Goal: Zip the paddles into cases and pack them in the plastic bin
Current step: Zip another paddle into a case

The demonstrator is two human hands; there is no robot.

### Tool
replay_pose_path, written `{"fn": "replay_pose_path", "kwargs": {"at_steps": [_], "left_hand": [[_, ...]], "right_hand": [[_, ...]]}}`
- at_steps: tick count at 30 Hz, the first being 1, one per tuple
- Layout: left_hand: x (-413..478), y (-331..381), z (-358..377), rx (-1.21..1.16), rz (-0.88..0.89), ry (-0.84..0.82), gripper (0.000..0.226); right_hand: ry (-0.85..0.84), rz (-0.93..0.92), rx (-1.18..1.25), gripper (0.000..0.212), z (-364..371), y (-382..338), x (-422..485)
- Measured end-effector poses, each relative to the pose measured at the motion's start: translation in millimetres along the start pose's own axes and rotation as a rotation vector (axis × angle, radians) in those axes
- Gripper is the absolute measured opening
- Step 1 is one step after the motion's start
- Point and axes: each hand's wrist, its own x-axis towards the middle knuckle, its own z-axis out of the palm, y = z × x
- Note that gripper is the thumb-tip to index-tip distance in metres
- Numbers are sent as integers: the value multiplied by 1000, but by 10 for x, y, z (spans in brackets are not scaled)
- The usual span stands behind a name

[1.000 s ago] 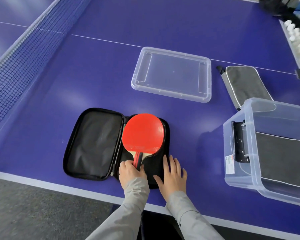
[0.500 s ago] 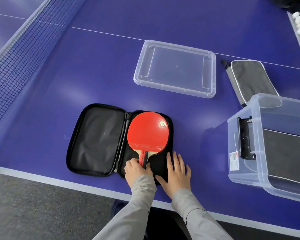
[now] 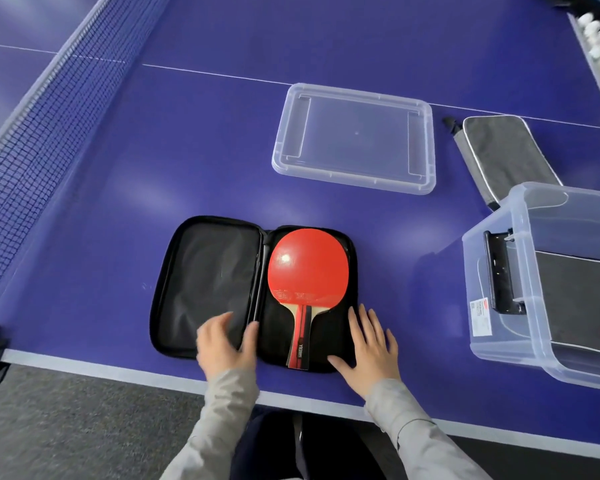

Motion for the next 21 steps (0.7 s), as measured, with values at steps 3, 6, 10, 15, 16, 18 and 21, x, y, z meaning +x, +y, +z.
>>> {"fn": "replay_pose_path", "kwargs": {"at_steps": [3, 6, 10, 15, 16, 18, 21], "left_hand": [[357, -326, -378, 164, -180, 157, 58], [647, -581, -644, 226, -389, 119, 71], [842, -731, -807, 256, -402, -57, 54], [861, -755, -898, 81, -303, -184, 33], [849, -737, -931, -15, -330, -199, 32], [801, -655, -1023, -241, -395, -219, 34], [679, -468, -1191, -475, -395, -274, 48]], "right_hand": [[-7, 7, 5, 94, -12, -4, -1], [-19, 23, 10, 94, -27, -26, -1], [-29, 44, 14, 93, -52, -62, -5], [-47, 67, 8, 93, -79, -100, -4], [-52, 70, 14, 94, -85, -106, -6], [-57, 75, 19, 94, -94, -117, -6], [-60, 85, 35, 95, -115, -131, 0]]}}
